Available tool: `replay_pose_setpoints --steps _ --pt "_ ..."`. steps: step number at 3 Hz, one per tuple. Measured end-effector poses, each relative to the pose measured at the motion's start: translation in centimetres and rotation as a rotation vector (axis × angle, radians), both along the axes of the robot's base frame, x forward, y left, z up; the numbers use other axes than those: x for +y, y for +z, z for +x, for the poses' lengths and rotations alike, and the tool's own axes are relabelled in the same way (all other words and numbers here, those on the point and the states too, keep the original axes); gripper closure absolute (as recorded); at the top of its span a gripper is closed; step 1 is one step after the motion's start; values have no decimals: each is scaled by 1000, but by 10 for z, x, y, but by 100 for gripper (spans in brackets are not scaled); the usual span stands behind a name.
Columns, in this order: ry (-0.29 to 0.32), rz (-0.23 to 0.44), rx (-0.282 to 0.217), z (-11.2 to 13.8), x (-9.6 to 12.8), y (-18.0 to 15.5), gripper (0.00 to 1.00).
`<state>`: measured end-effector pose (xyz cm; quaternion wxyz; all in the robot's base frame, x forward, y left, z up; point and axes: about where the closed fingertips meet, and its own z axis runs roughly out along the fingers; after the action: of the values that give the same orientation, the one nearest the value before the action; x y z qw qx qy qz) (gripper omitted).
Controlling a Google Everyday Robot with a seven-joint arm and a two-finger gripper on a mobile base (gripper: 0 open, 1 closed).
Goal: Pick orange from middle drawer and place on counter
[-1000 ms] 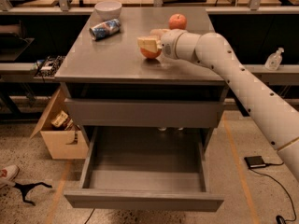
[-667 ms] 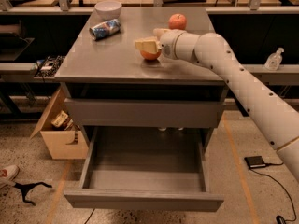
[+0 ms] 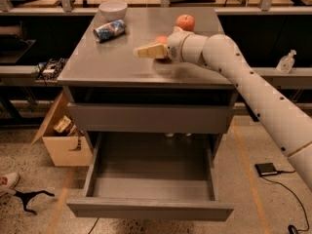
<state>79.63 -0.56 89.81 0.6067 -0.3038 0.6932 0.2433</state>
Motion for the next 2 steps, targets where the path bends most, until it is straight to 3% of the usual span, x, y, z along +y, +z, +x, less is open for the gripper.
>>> replay_pose_setpoints --steps 1,2 --pt "-71 12 -11 3 -32 4 0" --pt "-209 11 -34 2 -89 11 0"
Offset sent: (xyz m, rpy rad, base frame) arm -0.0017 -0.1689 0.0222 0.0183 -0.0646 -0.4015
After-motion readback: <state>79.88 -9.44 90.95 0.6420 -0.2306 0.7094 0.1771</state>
